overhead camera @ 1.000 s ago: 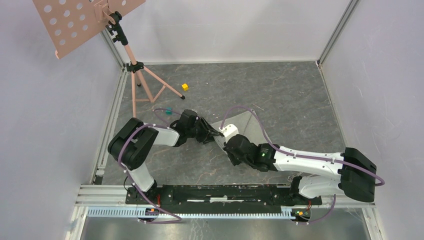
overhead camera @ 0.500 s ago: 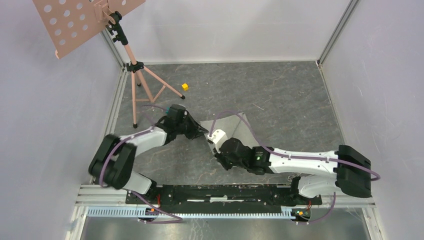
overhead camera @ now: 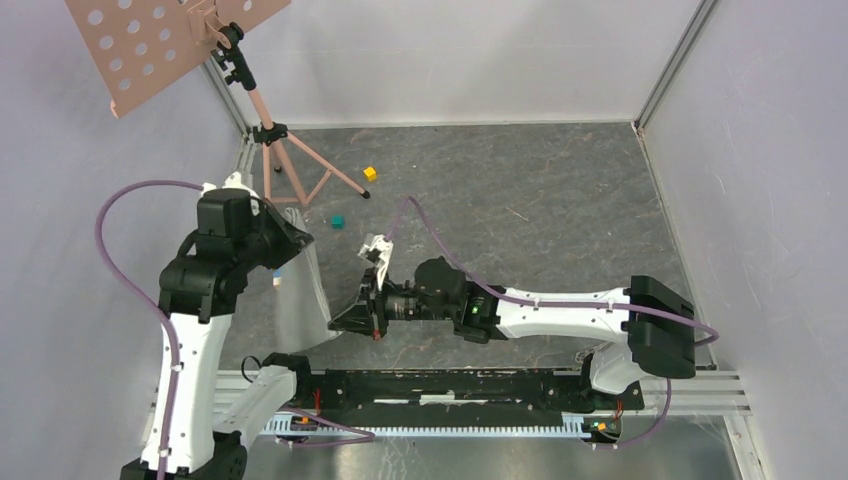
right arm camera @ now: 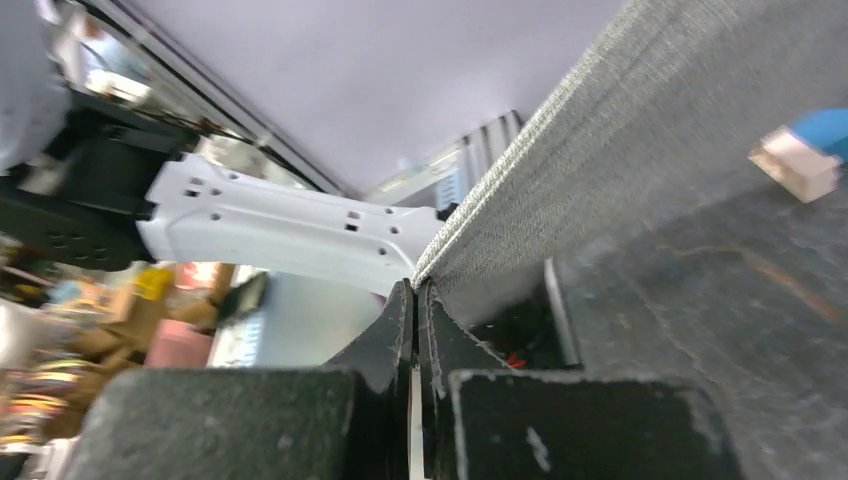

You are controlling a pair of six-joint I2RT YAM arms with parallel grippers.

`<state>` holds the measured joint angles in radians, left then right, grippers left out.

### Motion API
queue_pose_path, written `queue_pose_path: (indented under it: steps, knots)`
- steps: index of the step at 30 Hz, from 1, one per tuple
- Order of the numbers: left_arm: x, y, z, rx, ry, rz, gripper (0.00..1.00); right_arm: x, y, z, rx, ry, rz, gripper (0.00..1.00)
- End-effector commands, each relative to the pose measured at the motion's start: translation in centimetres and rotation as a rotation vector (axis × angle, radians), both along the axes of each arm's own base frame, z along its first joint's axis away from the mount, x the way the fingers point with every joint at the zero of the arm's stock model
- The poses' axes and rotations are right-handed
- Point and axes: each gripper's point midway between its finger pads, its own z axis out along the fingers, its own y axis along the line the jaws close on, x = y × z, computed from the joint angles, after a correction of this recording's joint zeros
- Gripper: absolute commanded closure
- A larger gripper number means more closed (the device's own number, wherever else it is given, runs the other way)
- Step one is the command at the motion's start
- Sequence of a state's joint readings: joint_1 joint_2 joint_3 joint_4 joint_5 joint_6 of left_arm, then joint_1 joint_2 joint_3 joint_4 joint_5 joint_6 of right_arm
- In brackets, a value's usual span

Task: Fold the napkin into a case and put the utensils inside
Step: Turn over the upper triangle folded napkin at the center of the board.

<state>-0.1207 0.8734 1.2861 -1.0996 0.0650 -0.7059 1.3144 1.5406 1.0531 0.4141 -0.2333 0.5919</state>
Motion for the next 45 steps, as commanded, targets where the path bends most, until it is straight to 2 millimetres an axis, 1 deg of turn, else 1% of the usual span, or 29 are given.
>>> queue_pose_path:
  steps: [1,3,4,7,9,10,11,13,15,17,19,22,23,24,26,27,28,29,31,33,34,36,39,40,41,43,45]
  knots:
    - [3.5,3.4,-3.9,0.314,0.095,0.010,0.98,-5.2,-2.2,-1.1,0.131,0.270,0.257,1.00]
    - [6.3,2.1,-7.0,0.370,0.139,-0.030,0.98,-3.4,-3.5,-4.1,0.117,0.333,0.198,1.00]
    - [7.5,0.8,-8.9,0.381,0.171,-0.065,0.98,-2.4,-4.4,-5.9,0.101,0.371,0.168,0.99]
    - [10.4,-2.8,-13.8,0.403,0.234,-0.123,0.98,0.1,-8.1,-9.6,0.101,0.466,0.087,0.99]
    - [11.8,-5.9,-16.1,0.386,0.254,-0.164,0.98,1.2,-10.5,-13.5,0.006,0.482,0.025,0.99]
    - [12.5,-7.4,-16.6,0.398,0.242,-0.184,0.98,1.4,-11.5,-15.2,-0.048,0.475,0.009,0.99]
    - [13.0,-8.9,-17.9,0.426,0.257,-0.207,0.98,1.8,-12.9,-17.1,-0.100,0.478,-0.028,0.99]
    - [13.9,-11.4,-19.9,0.436,0.290,-0.243,0.98,2.0,-15.2,-19.3,-0.165,0.491,-0.054,1.00]
    - [14.5,-13.7,-21.3,0.440,0.305,-0.279,0.98,2.3,-17.5,-21.2,-0.221,0.512,-0.097,0.99]
    - [14.9,-15.7,-22.6,0.440,0.313,-0.314,0.98,2.7,-19.4,-22.9,-0.285,0.515,-0.138,1.00]
    - [15.3,-17.8,-23.7,0.425,0.327,-0.361,0.98,3.3,-20.8,-23.8,-0.323,0.501,-0.174,0.99]
    - [15.6,-20.4,-24.1,0.413,0.324,-0.414,0.98,4.3,-22.7,-25.2,-0.403,0.478,-0.238,1.00]
    - [15.8,-21.4,-24.0,0.397,0.319,-0.433,0.97,4.6,-23.2,-25.3,-0.416,0.462,-0.252,0.98]
    - [15.9,-22.3,-23.8,0.384,0.313,-0.455,0.93,4.9,-23.7,-25.4,-0.426,0.456,-0.266,0.96]
    - [15.8,-23.5,-22.9,0.368,0.302,-0.490,0.77,5.6,-24.7,-25.8,-0.468,0.441,-0.306,0.90]
    - [15.7,-23.9,-22.4,0.358,0.298,-0.508,0.70,6.0,-25.2,-25.7,-0.493,0.422,-0.323,0.84]
    - [15.4,-24.2,-21.6,0.343,0.293,-0.527,0.59,6.5,-25.8,-25.8,-0.528,0.394,-0.343,0.77]
    - [15.1,-24.2,-20.6,0.331,0.284,-0.542,0.50,7.1,-26.2,-25.5,-0.556,0.365,-0.369,0.70]
    - [14.2,-23.8,-18.7,0.314,0.254,-0.564,0.39,8.2,-27.0,-24.8,-0.609,0.295,-0.402,0.58]
    - [13.2,-23.1,-16.9,0.294,0.206,-0.585,0.32,8.8,-27.4,-24.1,-0.637,0.254,-0.418,0.49]
    - [12.6,-22.6,-15.7,0.284,0.177,-0.593,0.29,9.1,-27.3,-23.7,-0.629,0.239,-0.422,0.46]
    - [11.5,-21.4,-14.7,0.276,0.153,-0.596,0.26,9.2,-26.7,-23.0,-0.600,0.242,-0.415,0.42]
    - [9.6,-19.4,-14.9,0.237,0.180,-0.596,0.25,9.9,-25.2,-22.2,-0.568,0.262,-0.438,0.40]
    - [9.1,-19.0,-15.1,0.211,0.186,-0.598,0.25,10.3,-24.8,-22.0,-0.570,0.263,-0.454,0.40]
    - [8.5,-18.4,-15.3,0.196,0.190,-0.590,0.22,10.6,-24.1,-21.5,-0.570,0.249,-0.465,0.40]
    - [7.8,-17.1,-15.9,0.183,0.195,-0.566,0.21,11.2,-23.5,-21.7,-0.630,0.226,-0.513,0.39]
    - [7.3,-15.8,-16.6,0.167,0.210,-0.544,0.21,11.4,-23.9,-22.6,-0.738,0.196,-0.565,0.39]
